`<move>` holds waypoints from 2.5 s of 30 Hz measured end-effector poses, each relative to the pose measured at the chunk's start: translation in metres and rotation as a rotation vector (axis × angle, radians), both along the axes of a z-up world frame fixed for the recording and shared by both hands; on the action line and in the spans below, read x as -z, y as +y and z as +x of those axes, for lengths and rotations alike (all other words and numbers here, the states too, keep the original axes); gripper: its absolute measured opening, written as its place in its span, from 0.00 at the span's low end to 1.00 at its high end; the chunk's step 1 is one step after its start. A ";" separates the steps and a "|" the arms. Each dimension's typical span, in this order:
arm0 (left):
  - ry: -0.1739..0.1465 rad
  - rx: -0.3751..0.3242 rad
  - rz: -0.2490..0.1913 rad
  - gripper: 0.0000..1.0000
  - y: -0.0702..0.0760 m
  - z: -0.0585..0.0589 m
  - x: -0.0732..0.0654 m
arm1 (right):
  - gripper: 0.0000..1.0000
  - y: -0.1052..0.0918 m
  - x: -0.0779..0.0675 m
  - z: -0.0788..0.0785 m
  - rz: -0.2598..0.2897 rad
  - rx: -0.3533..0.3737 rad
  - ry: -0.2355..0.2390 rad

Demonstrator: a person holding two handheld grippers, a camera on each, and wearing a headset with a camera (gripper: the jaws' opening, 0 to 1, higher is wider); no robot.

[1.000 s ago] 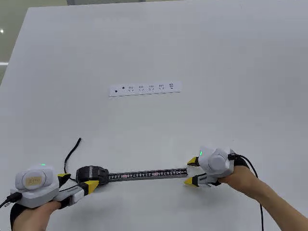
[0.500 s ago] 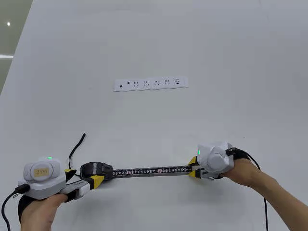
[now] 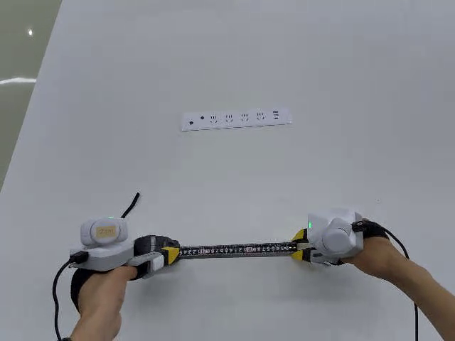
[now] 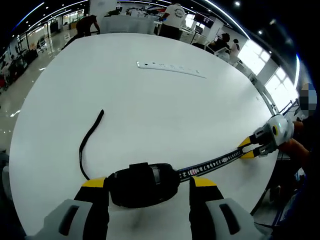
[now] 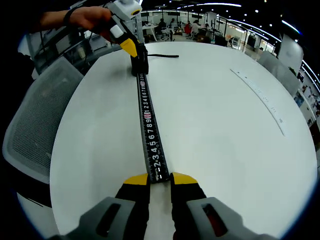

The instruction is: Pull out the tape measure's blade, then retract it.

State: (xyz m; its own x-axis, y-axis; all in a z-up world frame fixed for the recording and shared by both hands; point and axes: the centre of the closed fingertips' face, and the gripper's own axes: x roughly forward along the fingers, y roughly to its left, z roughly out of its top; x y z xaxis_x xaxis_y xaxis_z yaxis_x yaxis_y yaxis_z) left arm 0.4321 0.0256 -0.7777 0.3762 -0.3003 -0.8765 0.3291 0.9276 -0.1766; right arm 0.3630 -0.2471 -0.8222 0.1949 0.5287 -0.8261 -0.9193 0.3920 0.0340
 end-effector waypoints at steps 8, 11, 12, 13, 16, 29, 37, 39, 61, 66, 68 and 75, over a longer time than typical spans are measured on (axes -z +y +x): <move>-0.005 -0.050 0.109 0.62 0.001 0.004 0.011 | 0.15 0.001 -0.001 0.000 0.012 0.014 -0.010; -0.018 -0.056 0.149 0.61 0.003 0.005 0.013 | 0.15 0.001 -0.001 0.000 0.018 0.019 -0.012; -0.020 -0.054 0.160 0.61 0.003 0.005 0.014 | 0.15 0.001 0.000 0.000 0.020 0.021 -0.014; -0.021 -0.053 0.174 0.61 0.003 0.004 0.014 | 0.15 0.000 0.000 0.000 0.021 0.022 -0.015; -0.022 -0.064 0.189 0.61 0.005 0.006 0.015 | 0.15 0.001 -0.001 0.000 0.025 0.025 -0.019; -0.023 -0.064 0.215 0.61 0.006 0.006 0.015 | 0.15 0.002 -0.001 0.000 0.036 0.024 -0.028; -0.034 -0.045 0.235 0.59 0.006 0.005 0.015 | 0.15 0.005 -0.001 -0.003 0.040 0.010 -0.034; -0.036 -0.041 0.243 0.59 0.007 0.005 0.015 | 0.15 0.006 -0.001 -0.003 0.046 0.015 -0.032; -0.051 -0.026 0.278 0.58 0.006 0.005 0.014 | 0.15 0.025 -0.001 -0.004 0.062 -0.002 -0.057; -0.054 -0.022 0.283 0.58 0.006 0.005 0.013 | 0.15 0.031 -0.001 -0.002 0.072 -0.002 -0.056; -0.054 -0.021 0.285 0.58 0.006 0.005 0.013 | 0.15 0.034 -0.002 -0.002 0.073 -0.005 -0.057; -0.058 -0.016 0.295 0.58 0.006 0.005 0.014 | 0.15 0.041 -0.002 -0.002 0.079 -0.009 -0.059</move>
